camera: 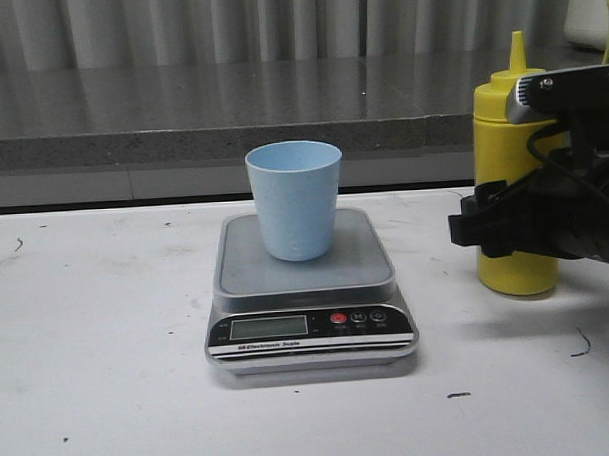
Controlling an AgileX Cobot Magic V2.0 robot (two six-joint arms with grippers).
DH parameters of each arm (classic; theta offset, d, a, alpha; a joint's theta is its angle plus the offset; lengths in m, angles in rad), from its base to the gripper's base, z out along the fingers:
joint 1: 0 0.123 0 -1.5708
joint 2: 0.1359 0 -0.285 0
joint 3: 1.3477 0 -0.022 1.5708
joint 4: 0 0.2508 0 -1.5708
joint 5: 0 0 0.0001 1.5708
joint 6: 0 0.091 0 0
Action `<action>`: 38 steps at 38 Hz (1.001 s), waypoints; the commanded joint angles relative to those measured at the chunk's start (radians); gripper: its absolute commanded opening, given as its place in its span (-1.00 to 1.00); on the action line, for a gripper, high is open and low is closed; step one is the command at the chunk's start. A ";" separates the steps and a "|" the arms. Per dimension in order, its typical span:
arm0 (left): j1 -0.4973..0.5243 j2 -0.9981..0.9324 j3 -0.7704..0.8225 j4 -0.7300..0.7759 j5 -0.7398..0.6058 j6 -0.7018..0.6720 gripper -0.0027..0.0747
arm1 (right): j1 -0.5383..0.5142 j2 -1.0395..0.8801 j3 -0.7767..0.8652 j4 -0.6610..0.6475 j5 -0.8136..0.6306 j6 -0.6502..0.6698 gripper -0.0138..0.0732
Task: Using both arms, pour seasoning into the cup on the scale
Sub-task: 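Set the bottle on the table beside the scale and open the right gripper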
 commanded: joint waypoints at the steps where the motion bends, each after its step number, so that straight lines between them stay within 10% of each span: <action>1: -0.001 -0.015 -0.026 -0.006 -0.076 -0.002 -0.98 | 0.000 -0.038 0.016 -0.017 -0.182 0.001 -0.17; 10: -0.001 -0.015 -0.026 -0.006 -0.076 -0.002 -0.98 | 0.000 -0.038 0.037 -0.017 -0.181 0.001 0.55; 38: -0.001 -0.015 -0.026 -0.006 -0.076 -0.002 -0.98 | 0.000 -0.038 0.106 -0.001 -0.188 0.104 0.57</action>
